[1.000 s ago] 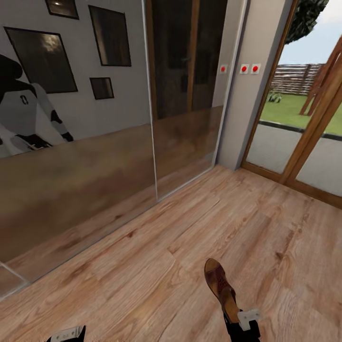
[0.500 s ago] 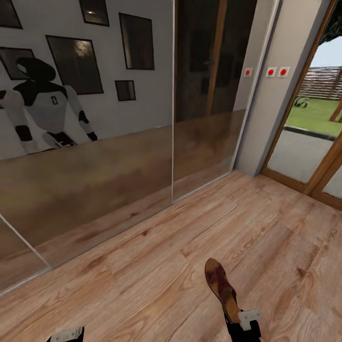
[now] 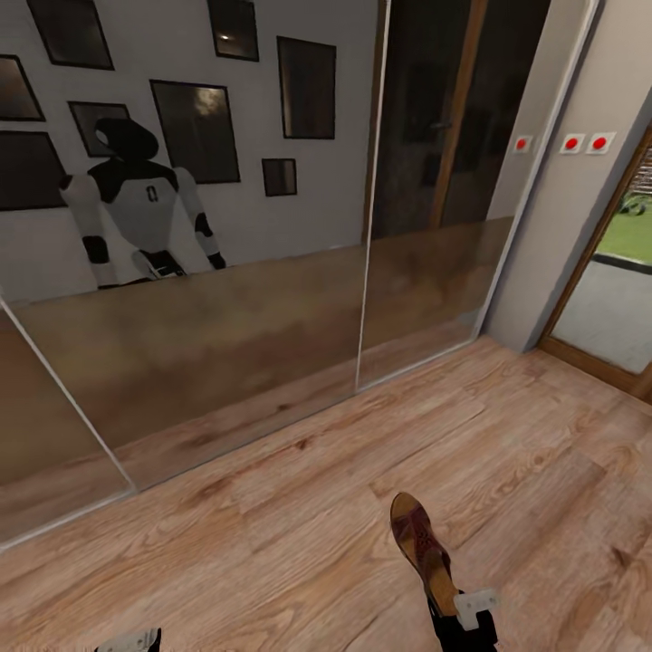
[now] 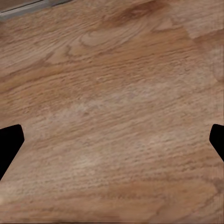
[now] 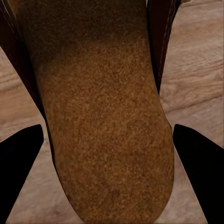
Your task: Pick up the two gym shoes and the two sandals from the corridor floor and place them onto the hallstand (shoe rack) in the corridor, making sure they are on the rack and not on the floor. Arrange them so the two gym shoes are next to each other and the two sandals are next to each other.
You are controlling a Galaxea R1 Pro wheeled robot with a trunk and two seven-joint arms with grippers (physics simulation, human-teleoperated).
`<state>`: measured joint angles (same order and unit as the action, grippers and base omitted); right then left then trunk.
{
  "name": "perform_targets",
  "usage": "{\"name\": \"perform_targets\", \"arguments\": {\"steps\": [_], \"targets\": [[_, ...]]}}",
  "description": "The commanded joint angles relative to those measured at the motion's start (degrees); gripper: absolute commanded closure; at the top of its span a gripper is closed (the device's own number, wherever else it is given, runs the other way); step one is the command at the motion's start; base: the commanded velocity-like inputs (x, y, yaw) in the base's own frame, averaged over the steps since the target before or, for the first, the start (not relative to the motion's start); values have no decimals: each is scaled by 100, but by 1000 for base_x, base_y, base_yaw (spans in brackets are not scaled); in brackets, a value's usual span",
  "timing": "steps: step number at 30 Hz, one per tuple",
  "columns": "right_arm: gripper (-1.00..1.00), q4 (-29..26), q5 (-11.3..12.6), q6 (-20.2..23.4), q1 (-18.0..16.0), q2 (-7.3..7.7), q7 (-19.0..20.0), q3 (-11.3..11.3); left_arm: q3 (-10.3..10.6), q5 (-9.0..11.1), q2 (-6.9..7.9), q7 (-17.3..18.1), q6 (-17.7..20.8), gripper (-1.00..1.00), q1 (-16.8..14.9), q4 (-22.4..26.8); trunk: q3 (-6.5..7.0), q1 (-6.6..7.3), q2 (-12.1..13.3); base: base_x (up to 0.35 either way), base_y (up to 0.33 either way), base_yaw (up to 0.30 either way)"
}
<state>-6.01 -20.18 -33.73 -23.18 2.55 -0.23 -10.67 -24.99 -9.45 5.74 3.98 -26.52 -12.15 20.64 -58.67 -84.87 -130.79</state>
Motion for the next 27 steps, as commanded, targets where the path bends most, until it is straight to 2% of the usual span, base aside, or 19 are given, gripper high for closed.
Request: {"name": "perform_targets", "arguments": {"steps": [1, 27], "targets": [[100, 3, -56, -19, -2, 0, 4, -50, -50, -39, -6, 41, -20, -100, -6, -6, 1, 1, -2, 0, 0, 243], [100, 9, -56, -19, -2, -38, 5, -41, -50, -39, -7, 41, -20, -100, -6, -7, 109, 1, -2, 0, 0, 251]]}}
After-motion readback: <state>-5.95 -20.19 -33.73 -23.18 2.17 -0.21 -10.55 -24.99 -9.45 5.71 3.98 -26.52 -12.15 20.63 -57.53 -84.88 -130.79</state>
